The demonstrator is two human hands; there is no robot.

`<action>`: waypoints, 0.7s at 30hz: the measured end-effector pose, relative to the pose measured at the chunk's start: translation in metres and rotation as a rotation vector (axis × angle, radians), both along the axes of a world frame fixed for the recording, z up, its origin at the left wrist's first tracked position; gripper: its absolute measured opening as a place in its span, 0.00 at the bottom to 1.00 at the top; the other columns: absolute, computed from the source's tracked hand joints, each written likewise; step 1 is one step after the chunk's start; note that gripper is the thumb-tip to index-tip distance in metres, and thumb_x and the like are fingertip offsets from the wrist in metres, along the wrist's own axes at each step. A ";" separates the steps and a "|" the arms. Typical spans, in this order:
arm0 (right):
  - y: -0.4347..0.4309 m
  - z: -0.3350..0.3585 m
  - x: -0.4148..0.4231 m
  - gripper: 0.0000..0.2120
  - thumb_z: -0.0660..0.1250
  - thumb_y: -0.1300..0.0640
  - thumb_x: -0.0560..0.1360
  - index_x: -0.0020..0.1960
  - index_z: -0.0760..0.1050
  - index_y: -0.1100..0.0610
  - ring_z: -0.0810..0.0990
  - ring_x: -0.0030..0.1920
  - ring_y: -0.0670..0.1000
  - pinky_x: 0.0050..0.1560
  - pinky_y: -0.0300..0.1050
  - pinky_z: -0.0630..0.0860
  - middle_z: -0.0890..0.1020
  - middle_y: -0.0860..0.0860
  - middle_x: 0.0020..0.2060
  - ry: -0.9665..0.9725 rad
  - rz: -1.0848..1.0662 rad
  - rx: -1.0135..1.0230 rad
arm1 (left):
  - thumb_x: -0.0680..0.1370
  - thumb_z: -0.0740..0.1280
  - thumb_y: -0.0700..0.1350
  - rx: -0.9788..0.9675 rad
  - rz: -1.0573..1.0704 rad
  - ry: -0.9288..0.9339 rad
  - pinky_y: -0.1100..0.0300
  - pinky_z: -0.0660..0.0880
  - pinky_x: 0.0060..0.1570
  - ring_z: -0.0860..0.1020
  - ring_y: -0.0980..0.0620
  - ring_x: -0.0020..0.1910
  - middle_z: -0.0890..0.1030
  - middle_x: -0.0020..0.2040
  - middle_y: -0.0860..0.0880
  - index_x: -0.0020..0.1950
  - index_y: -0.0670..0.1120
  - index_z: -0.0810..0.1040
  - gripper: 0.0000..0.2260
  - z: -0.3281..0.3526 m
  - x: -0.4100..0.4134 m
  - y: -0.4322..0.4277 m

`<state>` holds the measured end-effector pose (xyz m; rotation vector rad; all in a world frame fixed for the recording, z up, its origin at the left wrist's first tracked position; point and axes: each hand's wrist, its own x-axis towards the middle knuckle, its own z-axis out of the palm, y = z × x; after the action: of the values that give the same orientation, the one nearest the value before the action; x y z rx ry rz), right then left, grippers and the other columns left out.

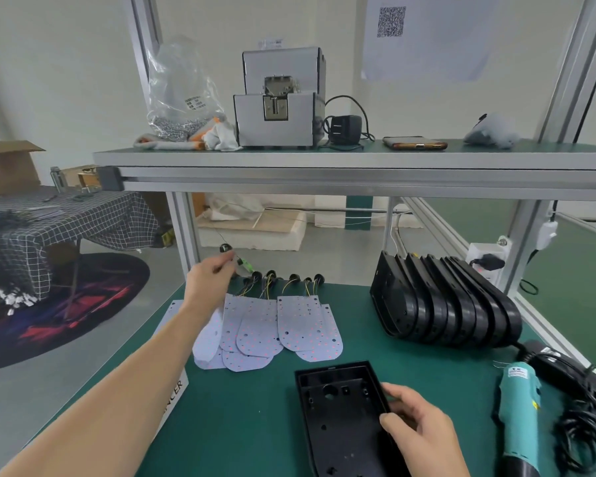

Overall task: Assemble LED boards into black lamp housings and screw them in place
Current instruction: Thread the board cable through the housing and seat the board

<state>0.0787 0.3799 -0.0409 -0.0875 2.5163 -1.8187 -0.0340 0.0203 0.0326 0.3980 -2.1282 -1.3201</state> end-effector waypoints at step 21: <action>0.007 0.008 0.013 0.22 0.68 0.64 0.71 0.49 0.85 0.37 0.85 0.50 0.44 0.55 0.42 0.78 0.87 0.43 0.47 0.012 0.186 0.047 | 0.72 0.55 0.33 -0.215 -0.647 0.398 0.74 0.69 0.55 0.75 0.59 0.54 0.78 0.59 0.48 0.71 0.40 0.75 0.28 0.169 0.160 0.127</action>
<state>0.0914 0.3867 -0.0328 -0.3209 2.4627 -1.6930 0.1264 0.1477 0.2014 -0.6451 -2.0839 -1.3289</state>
